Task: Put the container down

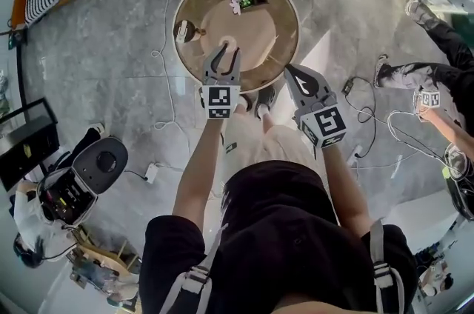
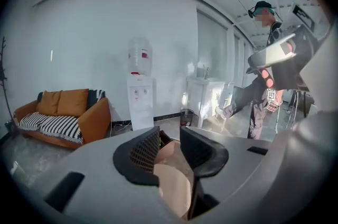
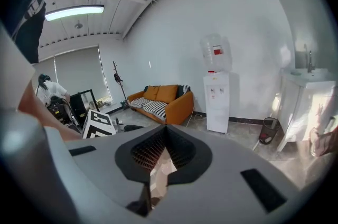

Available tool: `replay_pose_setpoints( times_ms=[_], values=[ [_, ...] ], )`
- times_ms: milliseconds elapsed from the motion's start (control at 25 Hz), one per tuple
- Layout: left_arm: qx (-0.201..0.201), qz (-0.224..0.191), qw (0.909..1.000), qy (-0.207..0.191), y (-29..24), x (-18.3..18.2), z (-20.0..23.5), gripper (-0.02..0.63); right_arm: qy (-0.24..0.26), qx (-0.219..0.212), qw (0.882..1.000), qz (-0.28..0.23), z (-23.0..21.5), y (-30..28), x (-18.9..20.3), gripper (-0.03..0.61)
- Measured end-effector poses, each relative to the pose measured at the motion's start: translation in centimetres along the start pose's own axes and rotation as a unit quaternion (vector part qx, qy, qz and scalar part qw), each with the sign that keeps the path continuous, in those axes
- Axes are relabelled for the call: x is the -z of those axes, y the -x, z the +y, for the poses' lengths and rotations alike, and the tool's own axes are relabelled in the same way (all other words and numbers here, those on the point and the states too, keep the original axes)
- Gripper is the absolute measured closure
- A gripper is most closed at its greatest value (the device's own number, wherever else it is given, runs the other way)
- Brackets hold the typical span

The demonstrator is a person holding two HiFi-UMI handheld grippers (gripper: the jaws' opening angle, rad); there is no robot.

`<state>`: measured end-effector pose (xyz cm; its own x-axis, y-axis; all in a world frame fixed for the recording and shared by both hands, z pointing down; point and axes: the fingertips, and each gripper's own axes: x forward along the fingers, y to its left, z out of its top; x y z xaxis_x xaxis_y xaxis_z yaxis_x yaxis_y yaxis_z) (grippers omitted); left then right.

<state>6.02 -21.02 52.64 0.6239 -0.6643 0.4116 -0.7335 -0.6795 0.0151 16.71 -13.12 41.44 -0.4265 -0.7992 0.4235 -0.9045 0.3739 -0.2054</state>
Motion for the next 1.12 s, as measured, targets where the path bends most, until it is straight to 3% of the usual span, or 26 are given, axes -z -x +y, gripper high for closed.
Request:
replay_pose_setpoints(
  times_ms=[520,1120],
  values=[
    [-0.036,-0.040,0.9985,0.010,7.4,-7.0,-3.7,0.563,0.027,-0.016,0.998,-0.049,0.6,5.3,-3.8,0.574],
    [-0.019,-0.087,0.9957,0.025,13.5,-11.9,-4.6,0.595,0.027,-0.016,0.997,-0.073,2.7,6.0,-4.9,0.574]
  ],
)
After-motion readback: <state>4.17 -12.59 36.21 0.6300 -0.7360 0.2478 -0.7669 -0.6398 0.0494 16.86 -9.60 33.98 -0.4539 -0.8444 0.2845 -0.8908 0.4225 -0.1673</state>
